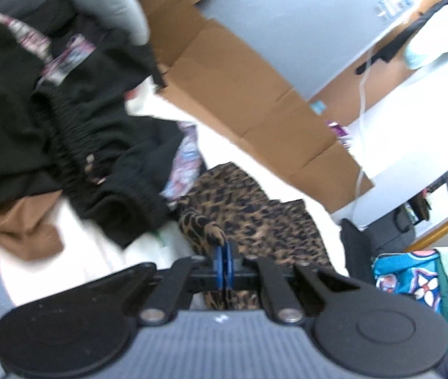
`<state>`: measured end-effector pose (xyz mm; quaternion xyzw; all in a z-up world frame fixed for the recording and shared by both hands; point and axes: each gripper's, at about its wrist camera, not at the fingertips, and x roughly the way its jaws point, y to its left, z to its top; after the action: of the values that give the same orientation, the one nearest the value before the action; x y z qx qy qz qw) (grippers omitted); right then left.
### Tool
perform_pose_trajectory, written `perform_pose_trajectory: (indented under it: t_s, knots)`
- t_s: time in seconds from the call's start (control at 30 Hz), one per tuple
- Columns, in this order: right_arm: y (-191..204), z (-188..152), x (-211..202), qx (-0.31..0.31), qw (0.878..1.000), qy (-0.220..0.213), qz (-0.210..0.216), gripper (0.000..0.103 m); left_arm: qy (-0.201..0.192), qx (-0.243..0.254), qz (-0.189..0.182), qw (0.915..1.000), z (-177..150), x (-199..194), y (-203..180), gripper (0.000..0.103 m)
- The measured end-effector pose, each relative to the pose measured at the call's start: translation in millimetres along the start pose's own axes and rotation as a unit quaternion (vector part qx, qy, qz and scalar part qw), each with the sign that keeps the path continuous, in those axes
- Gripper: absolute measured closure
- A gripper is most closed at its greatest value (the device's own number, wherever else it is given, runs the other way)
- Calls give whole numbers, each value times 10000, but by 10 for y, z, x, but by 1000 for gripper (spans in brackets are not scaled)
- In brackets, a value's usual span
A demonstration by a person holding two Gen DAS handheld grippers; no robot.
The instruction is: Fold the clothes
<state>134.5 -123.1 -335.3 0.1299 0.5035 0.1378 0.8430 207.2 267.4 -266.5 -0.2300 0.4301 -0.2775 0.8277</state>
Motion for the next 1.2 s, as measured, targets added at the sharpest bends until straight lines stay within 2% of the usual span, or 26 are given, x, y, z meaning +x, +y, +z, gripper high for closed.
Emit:
perform_pose_trajectory:
  t_s: [0.1, 0.23, 0.47, 0.6, 0.77, 0.93, 0.97, 1.07, 1.13, 1.2]
  knots:
    - [3, 34, 78, 37, 9998, 9, -179, 89, -179, -68, -98, 9998, 29, -80, -59, 100]
    - [-6, -4, 229, 135, 9991, 233, -318, 101, -317, -186, -261, 9990, 50, -152, -79, 101]
    - [-29, -113, 393, 241, 9984, 501, -104, 101, -239, -114, -482, 9985, 74, -191, -212, 101]
    - [-86, -121, 344, 362, 9976, 586, 57, 101, -191, -30, -568, 9982, 103, -159, -377, 101]
    - [-82, -93, 18, 406, 9989, 210, 82, 98, 14, 185, -461, 9988, 115, -17, -666, 101]
    - [-92, -86, -303, 317, 9988, -177, 319, 82, 371, 631, -255, 9970, 163, 139, -992, 101]
    - [-102, -83, -360, 311, 9984, -253, 387, 81, 456, 740, -174, 9961, 172, 173, -1063, 101]
    - [-118, -3, -503, 302, 9970, -460, 543, 76, 740, 1010, 80, 9921, 184, 302, -1267, 101]
    - [-123, 67, -592, 293, 9958, -589, 634, 67, 913, 1165, 151, 9889, 193, 397, -1395, 101]
    - [-123, 93, -673, 222, 9948, -689, 714, 62, 1062, 1310, 182, 9855, 206, 497, -1524, 101]
